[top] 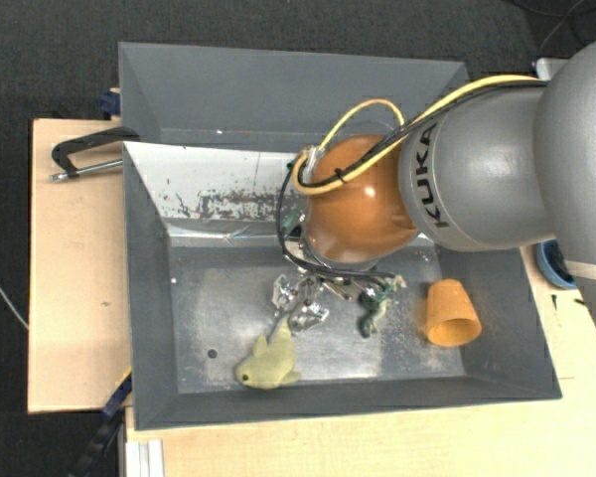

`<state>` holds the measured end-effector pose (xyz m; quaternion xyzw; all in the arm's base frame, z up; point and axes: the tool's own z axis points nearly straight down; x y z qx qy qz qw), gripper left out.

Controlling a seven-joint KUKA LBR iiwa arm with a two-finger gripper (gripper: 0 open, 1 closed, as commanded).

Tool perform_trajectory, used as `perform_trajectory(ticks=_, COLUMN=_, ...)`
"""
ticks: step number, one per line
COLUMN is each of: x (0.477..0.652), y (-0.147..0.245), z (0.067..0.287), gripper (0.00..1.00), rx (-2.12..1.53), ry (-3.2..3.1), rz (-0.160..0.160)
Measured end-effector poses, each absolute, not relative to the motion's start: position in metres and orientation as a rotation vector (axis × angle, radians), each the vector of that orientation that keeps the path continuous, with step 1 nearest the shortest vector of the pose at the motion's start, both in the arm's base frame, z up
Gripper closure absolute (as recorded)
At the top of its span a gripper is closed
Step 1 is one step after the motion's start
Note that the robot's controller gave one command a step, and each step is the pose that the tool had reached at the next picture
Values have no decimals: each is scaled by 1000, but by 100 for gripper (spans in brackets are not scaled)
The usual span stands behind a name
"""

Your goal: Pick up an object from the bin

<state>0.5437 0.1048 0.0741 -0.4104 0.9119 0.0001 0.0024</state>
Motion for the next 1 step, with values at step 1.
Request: perform_trajectory(ticks=1, x=539, y=50, z=265, gripper=100, rx=-1708, ry=2621, rz=-9)
